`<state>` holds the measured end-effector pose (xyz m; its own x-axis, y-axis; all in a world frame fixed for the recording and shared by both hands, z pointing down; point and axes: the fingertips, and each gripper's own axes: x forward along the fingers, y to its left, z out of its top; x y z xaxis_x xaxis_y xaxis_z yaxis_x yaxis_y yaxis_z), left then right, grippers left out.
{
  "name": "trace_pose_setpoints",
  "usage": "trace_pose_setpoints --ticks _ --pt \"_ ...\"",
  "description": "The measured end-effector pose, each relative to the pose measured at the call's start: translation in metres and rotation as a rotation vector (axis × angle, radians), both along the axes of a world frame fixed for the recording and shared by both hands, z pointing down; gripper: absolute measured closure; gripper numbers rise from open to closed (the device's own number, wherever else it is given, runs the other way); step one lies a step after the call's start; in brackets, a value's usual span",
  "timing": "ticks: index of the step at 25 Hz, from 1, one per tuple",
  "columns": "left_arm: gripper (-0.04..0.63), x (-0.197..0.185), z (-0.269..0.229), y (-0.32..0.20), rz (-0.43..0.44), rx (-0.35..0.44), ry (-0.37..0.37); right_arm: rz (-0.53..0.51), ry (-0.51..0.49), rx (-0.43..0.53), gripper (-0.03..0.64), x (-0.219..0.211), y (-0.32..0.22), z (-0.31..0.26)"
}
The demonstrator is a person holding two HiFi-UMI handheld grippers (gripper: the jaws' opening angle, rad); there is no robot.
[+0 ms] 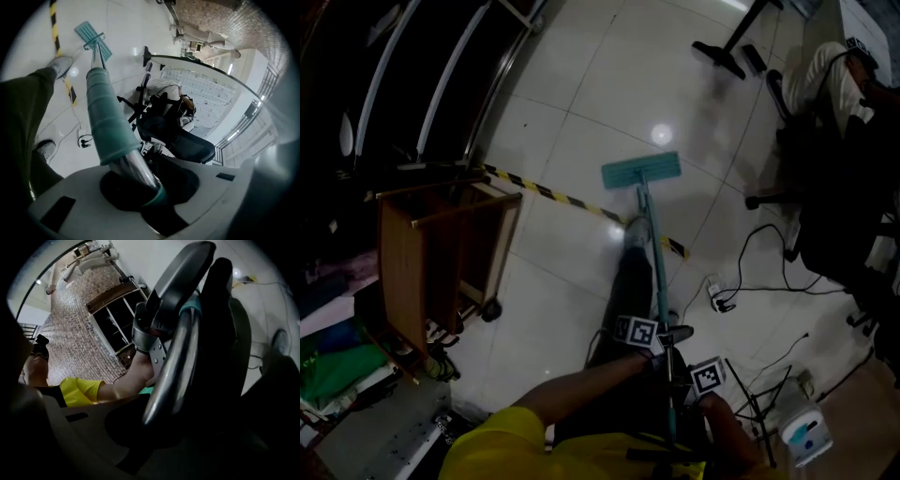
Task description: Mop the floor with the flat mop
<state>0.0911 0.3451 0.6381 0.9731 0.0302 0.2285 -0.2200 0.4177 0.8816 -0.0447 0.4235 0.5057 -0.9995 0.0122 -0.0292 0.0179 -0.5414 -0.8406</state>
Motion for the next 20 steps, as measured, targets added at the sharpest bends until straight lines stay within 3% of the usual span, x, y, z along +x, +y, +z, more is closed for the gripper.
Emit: trace_pose_setpoints --ticks 2,5,10,12,15,18,20 --pt "0.491 -0.002 0.001 0.0 -0.035 0.017 0.018 -0.042 0.012 0.035 0.6 -0.003 0.002 0.004" --pt "0.487 -0.007 0.025 -0.03 -0.015 0.063 0.034 -0.086 0.042 0.079 0.606 -0.012 -0.022 0.038" --pt "0.487 -0.011 0.071 -0.128 -0.006 0.12 0.052 -0.088 0.122 0.104 0.614 -0.013 -0.113 0.107" --pt "0.488 -0.016 0.092 -0.18 -0.002 0.137 0.083 -0.053 0.137 0.027 0.614 -0.021 -0.158 0.134" --pt "0.491 -0.034 0.123 -0.249 0.022 0.178 0.066 0.045 0.095 0.076 0.614 -0.039 -0.23 0.168" --pt "0.497 -0.05 0.143 -0.279 0.107 0.219 -0.013 0.154 0.024 0.091 0.612 -0.052 -0.269 0.173" --pt "0.496 -0.052 0.138 -0.282 0.076 0.224 0.006 0.171 0.004 0.111 0.612 -0.052 -0.271 0.164"
